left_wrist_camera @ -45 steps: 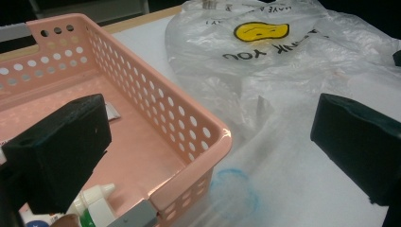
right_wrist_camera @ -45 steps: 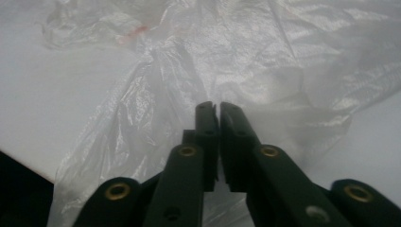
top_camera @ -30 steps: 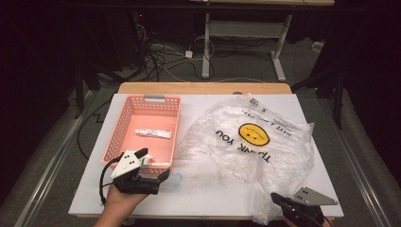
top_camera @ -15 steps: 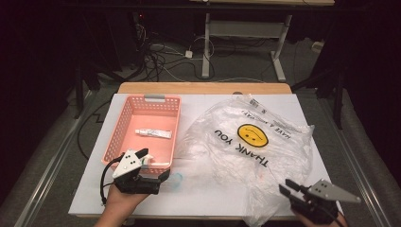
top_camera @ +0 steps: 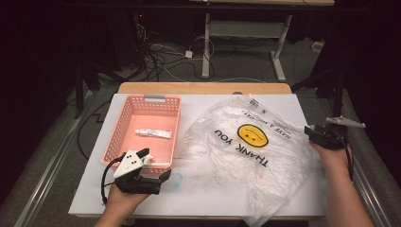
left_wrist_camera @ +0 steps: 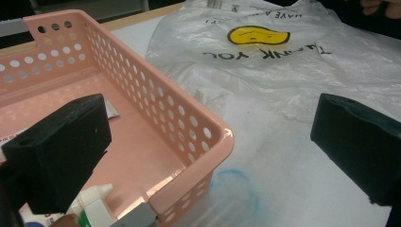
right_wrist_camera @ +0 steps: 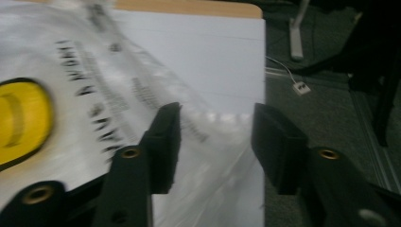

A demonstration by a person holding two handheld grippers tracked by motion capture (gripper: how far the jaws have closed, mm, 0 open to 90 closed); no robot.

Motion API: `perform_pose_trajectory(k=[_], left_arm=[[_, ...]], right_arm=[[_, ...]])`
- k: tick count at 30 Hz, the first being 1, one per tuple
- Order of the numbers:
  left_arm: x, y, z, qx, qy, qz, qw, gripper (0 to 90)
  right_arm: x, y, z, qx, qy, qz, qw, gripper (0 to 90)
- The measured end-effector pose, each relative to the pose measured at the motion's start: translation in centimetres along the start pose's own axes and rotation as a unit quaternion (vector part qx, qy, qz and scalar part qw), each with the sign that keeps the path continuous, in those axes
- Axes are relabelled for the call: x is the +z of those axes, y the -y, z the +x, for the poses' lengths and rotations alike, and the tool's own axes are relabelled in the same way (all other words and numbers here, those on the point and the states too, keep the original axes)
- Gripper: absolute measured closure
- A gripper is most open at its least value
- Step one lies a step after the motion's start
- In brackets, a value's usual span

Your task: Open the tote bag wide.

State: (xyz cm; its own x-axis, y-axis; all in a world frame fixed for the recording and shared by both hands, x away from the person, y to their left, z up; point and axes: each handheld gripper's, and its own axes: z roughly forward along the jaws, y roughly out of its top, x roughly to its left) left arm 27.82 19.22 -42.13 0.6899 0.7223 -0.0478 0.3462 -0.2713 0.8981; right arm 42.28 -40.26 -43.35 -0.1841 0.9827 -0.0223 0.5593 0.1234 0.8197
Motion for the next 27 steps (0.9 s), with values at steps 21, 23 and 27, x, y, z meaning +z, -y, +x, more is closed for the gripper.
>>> perform_pose_trajectory(k=[21,23,27], left_arm=[[-0.3,0.5,0.8,-0.004,-0.012,0.0,0.9999,0.0],[-0.4,0.6,0.9,-0.006,-0.012,0.0,0.9999,0.0],[-0.4,0.6,0.9,-0.006,-0.009,-0.005,0.9999,0.0]], right_arm=[[-2.2,5.4,-4.1,0.072,0.071,0.019,0.9947,89.1],[-3.3,5.4,-3.9,0.063,0.06,0.009,0.9962,71.9],[-6.3,4.1,-3.0,0.038,0.035,-0.026,0.9983,60.8]])
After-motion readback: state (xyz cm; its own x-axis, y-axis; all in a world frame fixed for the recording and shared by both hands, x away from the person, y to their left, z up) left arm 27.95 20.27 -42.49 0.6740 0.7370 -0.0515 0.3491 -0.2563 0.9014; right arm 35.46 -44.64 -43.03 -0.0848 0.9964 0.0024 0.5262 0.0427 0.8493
